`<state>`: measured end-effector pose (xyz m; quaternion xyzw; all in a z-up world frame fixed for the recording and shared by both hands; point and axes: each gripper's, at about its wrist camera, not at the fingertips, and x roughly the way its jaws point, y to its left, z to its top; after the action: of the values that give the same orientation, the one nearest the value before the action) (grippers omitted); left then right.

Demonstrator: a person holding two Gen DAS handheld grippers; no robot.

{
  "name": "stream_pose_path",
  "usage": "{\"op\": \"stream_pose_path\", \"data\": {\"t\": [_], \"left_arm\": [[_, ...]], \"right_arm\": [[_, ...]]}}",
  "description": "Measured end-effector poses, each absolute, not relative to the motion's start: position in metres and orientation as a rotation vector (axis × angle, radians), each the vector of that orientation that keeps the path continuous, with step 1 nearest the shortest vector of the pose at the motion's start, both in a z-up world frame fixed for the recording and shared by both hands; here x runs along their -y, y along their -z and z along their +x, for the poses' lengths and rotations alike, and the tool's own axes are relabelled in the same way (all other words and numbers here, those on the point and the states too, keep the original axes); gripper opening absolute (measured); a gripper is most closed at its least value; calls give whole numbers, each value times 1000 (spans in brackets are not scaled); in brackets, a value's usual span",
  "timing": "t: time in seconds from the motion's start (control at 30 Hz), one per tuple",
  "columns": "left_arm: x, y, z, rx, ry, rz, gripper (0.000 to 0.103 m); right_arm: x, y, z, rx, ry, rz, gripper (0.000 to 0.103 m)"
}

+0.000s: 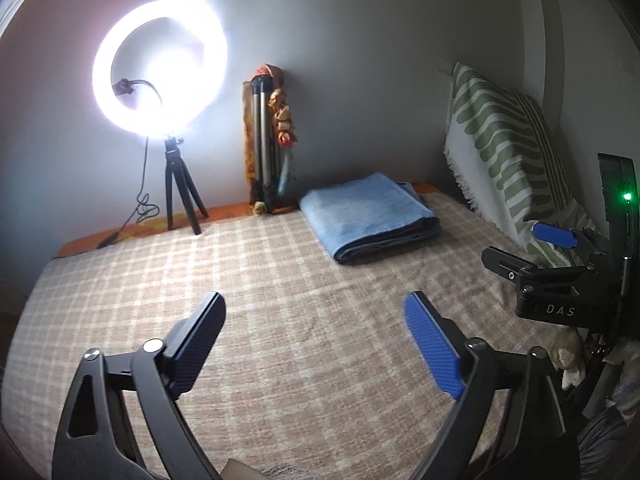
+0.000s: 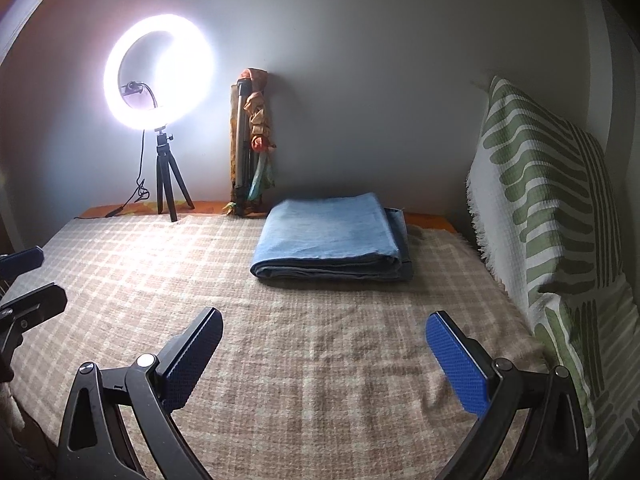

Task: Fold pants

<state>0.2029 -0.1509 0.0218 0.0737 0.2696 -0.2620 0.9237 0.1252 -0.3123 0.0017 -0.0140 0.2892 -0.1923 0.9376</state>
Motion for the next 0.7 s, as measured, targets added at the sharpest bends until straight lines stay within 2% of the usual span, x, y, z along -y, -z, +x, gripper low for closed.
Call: {"op": "stream_pose_path", "data": {"t": [0.03, 0.7], "left_arm": [[150, -22, 203, -552, 538, 148, 97], [146, -22, 207, -581, 523, 111, 98]], "right_arm": [[312, -1, 126, -592, 392, -30, 103], [310, 4, 132, -603, 381, -23, 103]]}}
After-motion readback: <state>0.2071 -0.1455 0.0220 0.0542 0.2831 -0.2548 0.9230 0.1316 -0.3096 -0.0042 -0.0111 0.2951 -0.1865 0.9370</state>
